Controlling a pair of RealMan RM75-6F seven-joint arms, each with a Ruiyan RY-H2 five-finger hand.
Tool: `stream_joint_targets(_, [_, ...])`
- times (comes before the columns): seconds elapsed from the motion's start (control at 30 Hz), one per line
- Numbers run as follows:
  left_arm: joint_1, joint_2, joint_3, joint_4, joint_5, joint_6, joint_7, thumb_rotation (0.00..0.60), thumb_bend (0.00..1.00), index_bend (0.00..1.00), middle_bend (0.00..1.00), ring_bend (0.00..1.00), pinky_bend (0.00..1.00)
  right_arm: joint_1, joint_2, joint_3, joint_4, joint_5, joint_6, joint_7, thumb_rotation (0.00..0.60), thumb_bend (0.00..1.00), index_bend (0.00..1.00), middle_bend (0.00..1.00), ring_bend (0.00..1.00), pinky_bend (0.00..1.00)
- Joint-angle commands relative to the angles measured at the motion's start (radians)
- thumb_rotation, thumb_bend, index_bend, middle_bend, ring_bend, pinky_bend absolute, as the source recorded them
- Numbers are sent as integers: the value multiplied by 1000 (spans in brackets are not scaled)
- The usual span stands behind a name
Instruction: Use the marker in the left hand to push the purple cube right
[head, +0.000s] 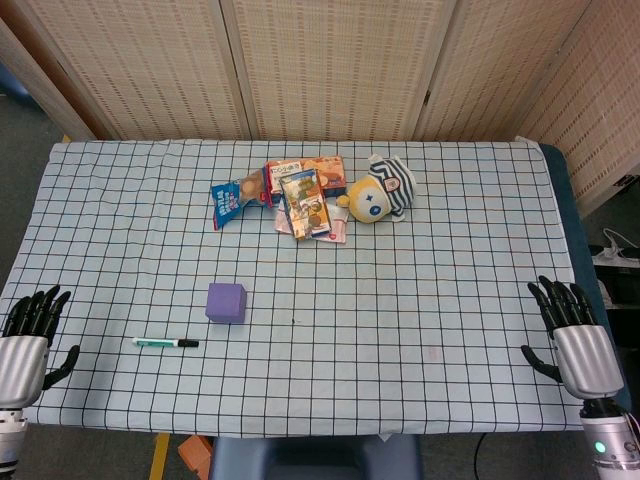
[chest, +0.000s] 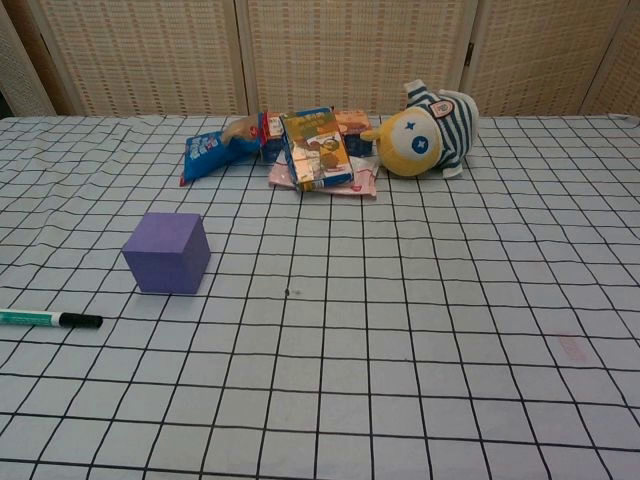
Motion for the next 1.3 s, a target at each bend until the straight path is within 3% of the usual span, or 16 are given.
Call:
stream_joint_targets(0.03, [2,-5,4,-3,-3,-11,13,600,378,0,0,0,62,-1,2,-2,-1,-2,0,2,600,137,0,0,0,0])
stream_joint_targets(0.23, [-12,-24,11,-15,3,-38,56,600,379,0,0,0,73,-11,13,-7,-9,-4,10,7,600,137,0,0,0,0])
stream_joint_targets(0.3, [-22,-50,15,3,18,-43,90,600,380,0,17,15,151,-14,17,-8,-10,-4,13,6,600,138,0,0,0,0])
stream_joint_targets(0.33, [-28,-59,18,12,23,-52,111,600,382,0,39,58,246,-16,18,-8,-11,-4,15,7,600,138,0,0,0,0])
stream_joint_targets(0.4, [-45,-78,24,28,42,-70,143,600,382,2,95,258,498,-20,21,-9,-14,-5,21,10,600,137,0,0,0,0])
stream_joint_targets(0.47, [-63,-93,33,40,68,-88,163,600,383,37,169,550,745,-23,21,-7,-15,-6,29,13,600,138,0,0,0,0])
stream_joint_targets(0.6, [-90,-129,41,74,104,-110,203,600,385,178,305,815,968,-26,24,-7,-18,-10,34,18,600,137,0,0,0,0])
stream_joint_targets(0.8, [-120,-194,41,150,102,-156,269,600,386,279,367,938,1000,-22,34,-18,-28,-15,12,29,600,137,0,0,0,0])
stream_joint_targets(1.3, [-168,-296,60,315,48,-283,323,600,383,330,318,954,1000,-12,61,-34,-52,-15,-32,38,600,137,0,0,0,0])
